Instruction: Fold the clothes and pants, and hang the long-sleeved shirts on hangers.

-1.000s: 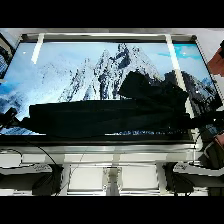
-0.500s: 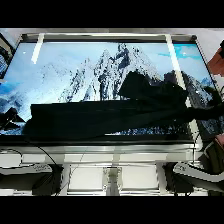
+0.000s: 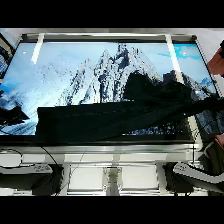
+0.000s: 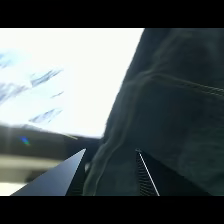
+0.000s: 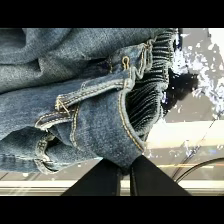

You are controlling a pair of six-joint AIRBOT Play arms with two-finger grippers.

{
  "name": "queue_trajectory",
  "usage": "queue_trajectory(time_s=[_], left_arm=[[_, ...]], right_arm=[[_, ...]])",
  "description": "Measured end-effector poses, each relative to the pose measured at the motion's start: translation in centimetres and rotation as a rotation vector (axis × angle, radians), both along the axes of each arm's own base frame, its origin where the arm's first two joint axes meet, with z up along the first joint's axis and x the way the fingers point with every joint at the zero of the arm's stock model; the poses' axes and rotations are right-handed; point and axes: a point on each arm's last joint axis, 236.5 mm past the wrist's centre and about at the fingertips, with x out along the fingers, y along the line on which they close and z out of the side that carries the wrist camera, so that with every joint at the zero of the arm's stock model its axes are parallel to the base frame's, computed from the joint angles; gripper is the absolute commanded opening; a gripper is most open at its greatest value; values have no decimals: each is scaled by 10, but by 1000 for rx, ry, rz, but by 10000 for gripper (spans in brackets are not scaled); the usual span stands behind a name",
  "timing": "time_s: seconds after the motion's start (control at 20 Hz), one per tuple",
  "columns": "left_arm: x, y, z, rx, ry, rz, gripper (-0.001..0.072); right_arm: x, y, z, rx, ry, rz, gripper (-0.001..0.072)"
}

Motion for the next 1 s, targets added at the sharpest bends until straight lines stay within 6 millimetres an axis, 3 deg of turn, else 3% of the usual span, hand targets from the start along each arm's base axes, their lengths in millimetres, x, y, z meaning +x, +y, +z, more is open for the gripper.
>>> queue_trajectory(time_s=[0.4,0.65,1.0], left_arm=[[39,-48,-44,-7,3,-221,382],[31,-35,-59,71,79,-226,382],[25,-20,-62,140,116,-236,381]], right_arm=[[-7,13,1,67,39,-35,27],[-9,18,1,92,50,-36,27],[-7,24,3,117,42,-38,27]])
